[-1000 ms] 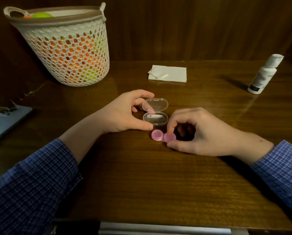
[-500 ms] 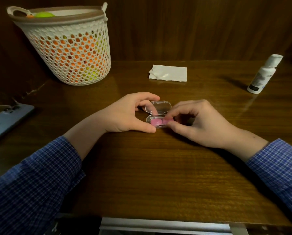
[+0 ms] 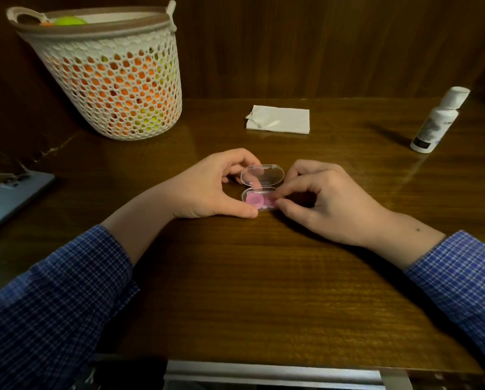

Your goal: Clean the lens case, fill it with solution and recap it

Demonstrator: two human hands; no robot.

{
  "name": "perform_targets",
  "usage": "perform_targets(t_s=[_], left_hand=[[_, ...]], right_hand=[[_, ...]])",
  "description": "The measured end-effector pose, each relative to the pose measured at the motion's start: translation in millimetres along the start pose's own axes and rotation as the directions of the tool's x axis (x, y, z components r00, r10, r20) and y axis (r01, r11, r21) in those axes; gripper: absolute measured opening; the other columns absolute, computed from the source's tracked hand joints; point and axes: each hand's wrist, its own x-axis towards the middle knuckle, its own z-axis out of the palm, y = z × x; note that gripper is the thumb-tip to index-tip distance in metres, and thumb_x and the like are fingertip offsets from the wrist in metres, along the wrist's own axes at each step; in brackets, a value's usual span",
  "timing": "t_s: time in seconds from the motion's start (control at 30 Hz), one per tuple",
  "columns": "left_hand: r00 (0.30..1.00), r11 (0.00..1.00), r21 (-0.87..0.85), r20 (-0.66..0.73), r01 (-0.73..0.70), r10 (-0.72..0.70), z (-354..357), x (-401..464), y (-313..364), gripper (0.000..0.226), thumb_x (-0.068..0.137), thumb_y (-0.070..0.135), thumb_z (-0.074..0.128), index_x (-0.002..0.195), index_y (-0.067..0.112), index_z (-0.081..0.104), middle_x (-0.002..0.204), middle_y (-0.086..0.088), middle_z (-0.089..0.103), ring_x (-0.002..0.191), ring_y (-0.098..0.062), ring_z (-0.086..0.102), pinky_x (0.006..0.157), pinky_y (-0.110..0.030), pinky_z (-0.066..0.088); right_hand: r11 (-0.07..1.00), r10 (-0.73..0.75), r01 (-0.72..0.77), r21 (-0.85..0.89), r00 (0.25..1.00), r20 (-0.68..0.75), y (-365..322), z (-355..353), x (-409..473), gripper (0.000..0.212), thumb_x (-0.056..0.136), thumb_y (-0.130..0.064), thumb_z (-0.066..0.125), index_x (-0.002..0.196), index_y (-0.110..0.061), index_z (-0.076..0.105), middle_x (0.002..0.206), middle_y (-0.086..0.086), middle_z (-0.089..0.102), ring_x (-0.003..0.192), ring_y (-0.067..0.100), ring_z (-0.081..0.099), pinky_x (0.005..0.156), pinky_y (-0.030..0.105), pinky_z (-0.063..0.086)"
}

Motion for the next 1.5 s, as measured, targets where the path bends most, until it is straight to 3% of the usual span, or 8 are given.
perform_targets(t_s=[0.1,0.33,0.57,0.7,1.1,1.37,1.43,1.5], left_hand=[[1.0,1.0,-0.013,-0.004,0.003,-0.003,0.0,-1.1,3.0,0.054,0.075,0.027,0.09,0.115,0.041,0.057,0.12,0.019,0.067,0.116,0.008,0.059,0.098,-0.026,0.043],[0.998,0.997,0.043,-0.019,-0.058,0.059,1.6,-3.7,6.5,0.031,0.081,0.026,0.085,0.103,0.032,0.063,0.111,0.014,0.067,0.108,-0.003,0.062,0.096,-0.034,0.048],[0.997,0.995,0.058,0.009,-0.076,0.076,2.6,-4.2,8.4,0.019,0.086,0.031,0.08,0.101,0.033,0.068,0.107,0.015,0.067,0.106,-0.004,0.062,0.096,-0.035,0.048],[0.997,0.996,0.053,-0.024,-0.078,0.079,2.9,-2.3,9.2,0.008,0.091,0.028,0.074,0.098,0.031,0.07,0.106,0.014,0.069,0.105,-0.006,0.063,0.098,-0.044,0.05],[0.997,0.996,0.06,-0.026,-0.072,0.073,3.6,-1.7,6.0,0.009,0.092,0.027,0.073,0.096,0.035,0.07,0.101,0.019,0.067,0.099,0.002,0.061,0.086,-0.027,0.044],[0.979,0.994,0.101,-0.194,-0.044,0.063,2.8,-1.1,-2.3,0.019,0.092,0.018,0.071,0.092,0.037,0.068,0.096,0.009,0.066,0.082,-0.016,0.064,0.064,-0.025,0.054],[0.976,0.993,0.113,-0.215,-0.02,0.044,2.1,-1.5,-4.8,0.02,0.093,0.02,0.07,0.092,0.039,0.067,0.096,0.008,0.067,0.08,-0.026,0.065,0.061,-0.034,0.055],[0.973,0.992,0.127,-0.229,-0.012,0.041,1.1,-2.4,-7.4,0.019,0.093,0.023,0.069,0.092,0.042,0.066,0.097,0.01,0.066,0.078,-0.023,0.065,0.059,-0.028,0.054]], right_hand=[[1.0,-0.011,0.011,0.005,1.0,-0.007,0.1,0.1,-0.2,0.026,0.091,-0.034,0.065,0.109,-0.023,0.08,0.098,-0.009,0.067,0.088,0.007,0.064,0.077,0.034,0.059],[0.983,0.127,-0.084,0.162,0.952,-0.279,8.5,-0.5,1.8,0.008,0.089,-0.026,0.072,0.094,-0.019,0.073,0.094,-0.013,0.066,0.09,0.006,0.063,0.074,0.017,0.053],[0.994,0.043,-0.035,0.104,0.997,-0.071,10.4,3.0,2.7,0.017,0.091,-0.034,0.068,0.099,-0.025,0.079,0.108,-0.013,0.067,0.105,0.001,0.063,0.09,0.014,0.05],[0.996,0.031,-0.025,0.091,0.998,-0.061,10.2,2.6,2.2,0.017,0.09,-0.032,0.068,0.102,-0.025,0.079,0.109,-0.011,0.068,0.104,0.001,0.063,0.093,0.017,0.052],[0.998,0.039,-0.037,0.058,0.999,-0.03,7.7,2.7,5.1,0.017,0.091,-0.029,0.069,0.105,-0.028,0.079,0.11,-0.012,0.065,0.103,0.003,0.062,0.093,0.031,0.057],[0.995,-0.017,0.022,-0.1,0.998,0.059,9.9,9.5,15.1,0.036,0.1,-0.017,0.061,0.135,-0.024,0.067,0.136,-0.005,0.061,0.124,0.012,0.056,0.107,0.039,0.049],[0.987,-0.035,0.048,-0.153,0.996,0.082,10.1,12.1,15.5,0.039,0.101,-0.016,0.058,0.14,-0.023,0.063,0.139,-0.002,0.06,0.125,0.016,0.053,0.108,0.037,0.045],[0.982,-0.057,0.069,-0.177,0.996,0.073,11.1,12.2,13.1,0.041,0.101,-0.017,0.055,0.141,-0.021,0.061,0.141,-0.001,0.06,0.127,0.016,0.051,0.108,0.032,0.042]])
